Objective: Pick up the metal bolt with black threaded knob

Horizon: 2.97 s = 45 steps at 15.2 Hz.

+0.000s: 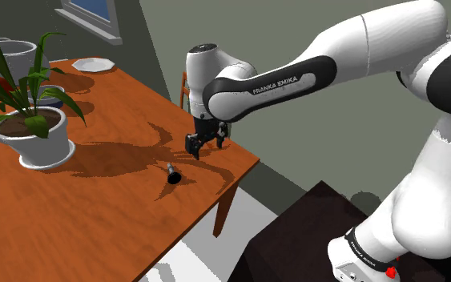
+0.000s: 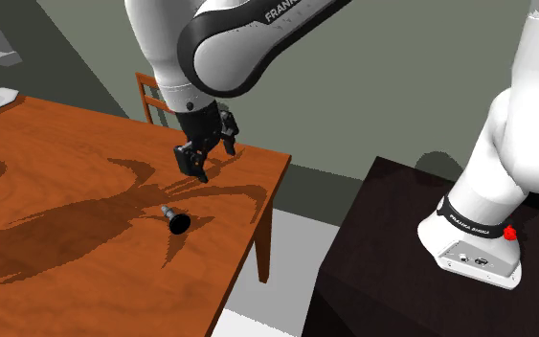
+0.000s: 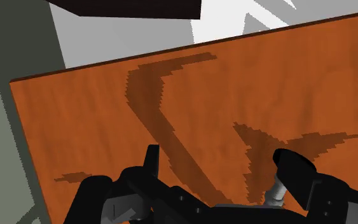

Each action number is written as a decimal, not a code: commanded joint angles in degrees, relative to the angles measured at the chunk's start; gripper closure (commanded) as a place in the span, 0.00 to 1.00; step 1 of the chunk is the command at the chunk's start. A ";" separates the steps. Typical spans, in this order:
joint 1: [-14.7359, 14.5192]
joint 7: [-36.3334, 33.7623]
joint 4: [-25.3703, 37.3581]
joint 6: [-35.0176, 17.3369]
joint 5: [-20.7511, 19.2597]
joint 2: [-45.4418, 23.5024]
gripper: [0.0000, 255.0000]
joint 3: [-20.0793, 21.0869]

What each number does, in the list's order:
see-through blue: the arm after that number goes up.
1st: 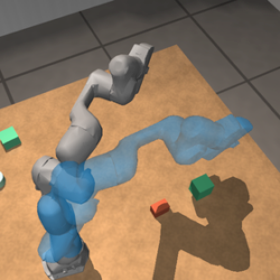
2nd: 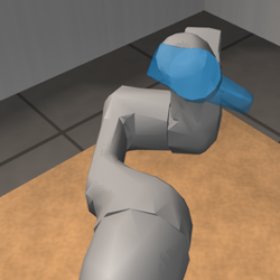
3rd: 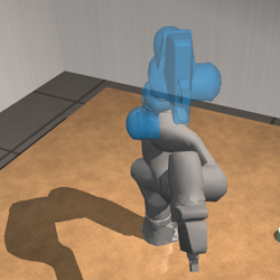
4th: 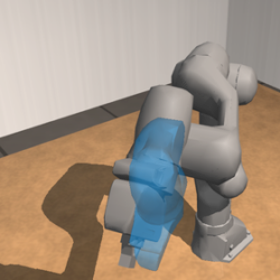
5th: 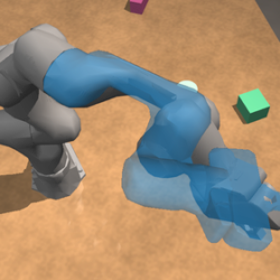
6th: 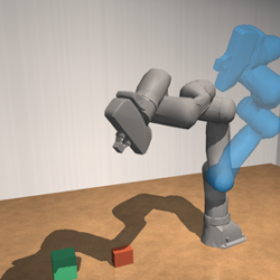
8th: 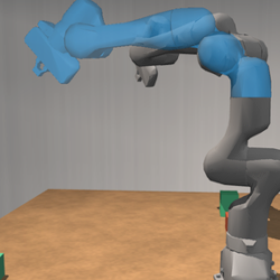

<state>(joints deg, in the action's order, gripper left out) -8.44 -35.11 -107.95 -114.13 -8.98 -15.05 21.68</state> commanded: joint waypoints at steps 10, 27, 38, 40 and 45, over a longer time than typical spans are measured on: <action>-9.26 -5.50 30.80 5.93 -5.44 -27.76 0.00 -1.67; -9.59 -5.90 29.91 2.08 -6.26 -30.81 1.00 -2.36; -9.38 -5.47 31.27 6.27 -5.40 -27.89 1.00 -1.70; -9.34 -5.35 31.76 7.38 -5.19 -27.23 1.00 -1.56; -9.32 -5.05 33.28 10.29 -4.72 -25.79 1.00 -1.24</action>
<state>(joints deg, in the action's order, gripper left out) -17.76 -40.19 -74.88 -104.43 -13.81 -41.20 20.36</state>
